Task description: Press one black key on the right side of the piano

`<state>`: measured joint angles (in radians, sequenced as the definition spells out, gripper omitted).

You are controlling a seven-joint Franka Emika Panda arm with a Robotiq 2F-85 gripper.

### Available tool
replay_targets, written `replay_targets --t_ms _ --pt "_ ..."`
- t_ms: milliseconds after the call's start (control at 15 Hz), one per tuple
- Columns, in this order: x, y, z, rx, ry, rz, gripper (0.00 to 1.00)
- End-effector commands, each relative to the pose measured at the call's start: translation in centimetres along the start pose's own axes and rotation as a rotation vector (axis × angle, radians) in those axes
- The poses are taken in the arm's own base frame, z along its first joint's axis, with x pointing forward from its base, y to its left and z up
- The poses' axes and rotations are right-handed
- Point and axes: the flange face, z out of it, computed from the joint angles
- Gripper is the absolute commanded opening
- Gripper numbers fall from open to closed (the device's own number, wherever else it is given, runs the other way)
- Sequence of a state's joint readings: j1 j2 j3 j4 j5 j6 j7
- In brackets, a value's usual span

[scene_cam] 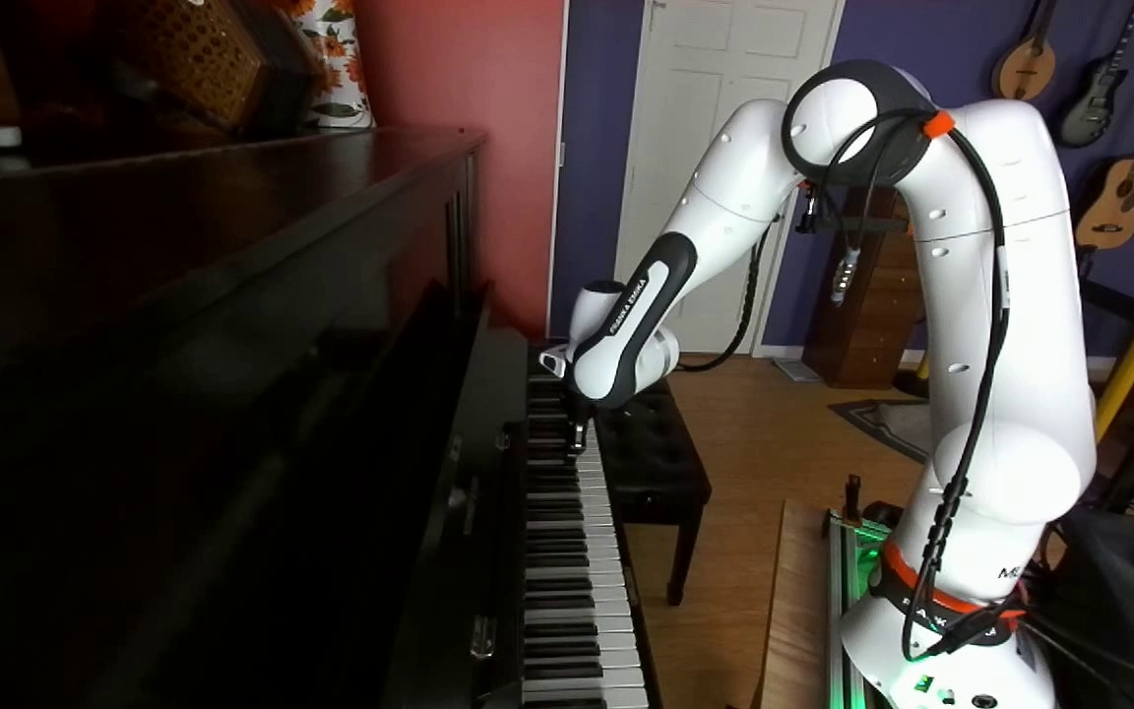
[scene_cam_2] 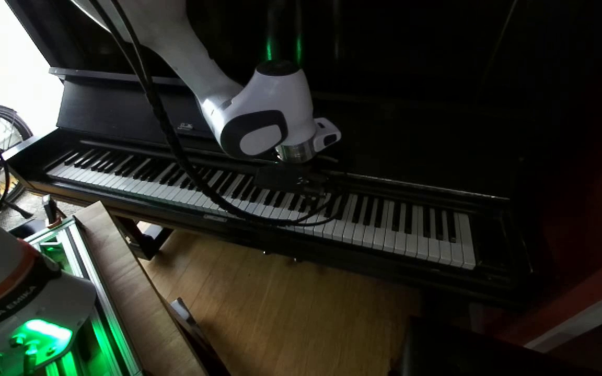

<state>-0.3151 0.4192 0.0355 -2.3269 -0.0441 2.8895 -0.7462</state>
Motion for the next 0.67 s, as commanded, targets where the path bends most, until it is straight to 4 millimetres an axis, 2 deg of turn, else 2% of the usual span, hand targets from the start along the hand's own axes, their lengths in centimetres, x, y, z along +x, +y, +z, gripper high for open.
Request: replay_targets --t_ms 0,600 --pt "0.2 0.4 1.2 0.002 0.037 -0.001 0.0" --pt "0.5 0.6 2.7 0.004 0.075 0.014 0.0"
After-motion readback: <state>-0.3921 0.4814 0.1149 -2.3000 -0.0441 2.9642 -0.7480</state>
